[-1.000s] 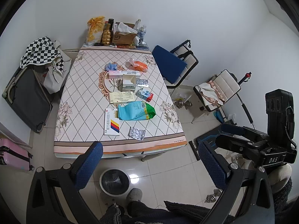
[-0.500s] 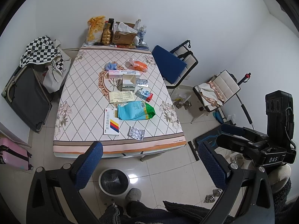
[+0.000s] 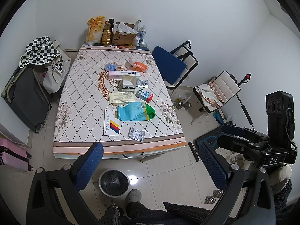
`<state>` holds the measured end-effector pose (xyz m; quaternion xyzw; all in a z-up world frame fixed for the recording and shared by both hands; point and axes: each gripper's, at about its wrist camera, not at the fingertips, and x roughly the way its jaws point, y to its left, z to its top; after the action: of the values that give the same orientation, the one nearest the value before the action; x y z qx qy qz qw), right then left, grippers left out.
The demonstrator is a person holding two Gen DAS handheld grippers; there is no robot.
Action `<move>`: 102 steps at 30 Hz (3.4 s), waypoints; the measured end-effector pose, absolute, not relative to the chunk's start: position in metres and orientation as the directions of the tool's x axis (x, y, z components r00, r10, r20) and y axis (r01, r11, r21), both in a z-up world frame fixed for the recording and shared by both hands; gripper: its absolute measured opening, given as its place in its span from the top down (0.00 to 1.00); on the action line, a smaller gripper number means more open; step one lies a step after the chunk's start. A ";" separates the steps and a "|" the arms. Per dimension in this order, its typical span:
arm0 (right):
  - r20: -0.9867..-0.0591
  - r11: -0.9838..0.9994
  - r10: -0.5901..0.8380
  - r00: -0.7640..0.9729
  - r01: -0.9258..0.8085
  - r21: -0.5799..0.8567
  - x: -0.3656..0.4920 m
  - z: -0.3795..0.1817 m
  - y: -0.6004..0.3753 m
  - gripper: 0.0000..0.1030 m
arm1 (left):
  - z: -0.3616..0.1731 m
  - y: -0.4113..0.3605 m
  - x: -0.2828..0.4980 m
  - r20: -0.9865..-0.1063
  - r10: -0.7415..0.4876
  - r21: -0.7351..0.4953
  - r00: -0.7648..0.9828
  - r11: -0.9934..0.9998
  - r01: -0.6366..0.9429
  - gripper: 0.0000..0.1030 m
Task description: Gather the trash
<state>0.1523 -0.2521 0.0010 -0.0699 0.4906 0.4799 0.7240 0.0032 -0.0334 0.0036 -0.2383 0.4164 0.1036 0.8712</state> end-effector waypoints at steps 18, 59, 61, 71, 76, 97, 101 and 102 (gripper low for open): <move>-0.782 0.576 0.617 0.093 -0.730 0.367 0.151 -0.001 -0.242 0.00 | -0.002 -0.031 0.006 -0.789 0.087 -0.243 0.608 0.865 -0.439 0.00; -0.950 0.835 0.299 -0.091 -0.457 0.306 0.459 -0.369 -0.087 0.54 | -0.366 0.102 0.220 -0.999 0.048 0.044 -0.014 0.716 -0.697 0.27; -0.948 0.856 0.307 -0.077 -0.414 0.311 0.465 -0.366 -0.103 0.55 | -0.368 0.103 0.214 -0.999 0.046 0.039 -0.008 0.717 -0.696 0.29; -0.930 0.854 0.367 -0.039 -0.381 0.353 0.456 -0.342 -0.121 0.62 | -0.365 0.096 0.177 -0.994 0.107 0.061 0.020 0.703 -0.708 0.31; -0.914 0.837 0.405 -0.007 -0.400 0.374 0.449 -0.320 -0.124 0.65 | -0.342 0.097 0.156 -0.983 0.179 0.095 0.042 0.689 -0.718 0.31; -0.850 0.834 0.499 0.166 -0.357 0.420 0.392 -0.238 -0.176 0.69 | -0.202 0.017 0.162 -0.925 0.295 0.050 0.239 0.718 -0.695 0.31; -0.831 0.848 0.503 0.236 -0.320 0.422 0.346 -0.213 -0.206 0.70 | -0.187 0.003 0.129 -0.910 0.289 0.032 0.298 0.765 -0.643 0.31; -0.827 0.851 0.503 0.251 -0.309 0.424 0.332 -0.208 -0.213 0.70 | -0.184 0.000 0.118 -0.906 0.284 0.028 0.313 0.779 -0.626 0.31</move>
<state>0.3324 -0.2134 -0.2081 0.0875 0.5547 0.2585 0.7860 0.1176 -0.0004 -0.1841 -0.1671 0.5110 0.2870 0.7929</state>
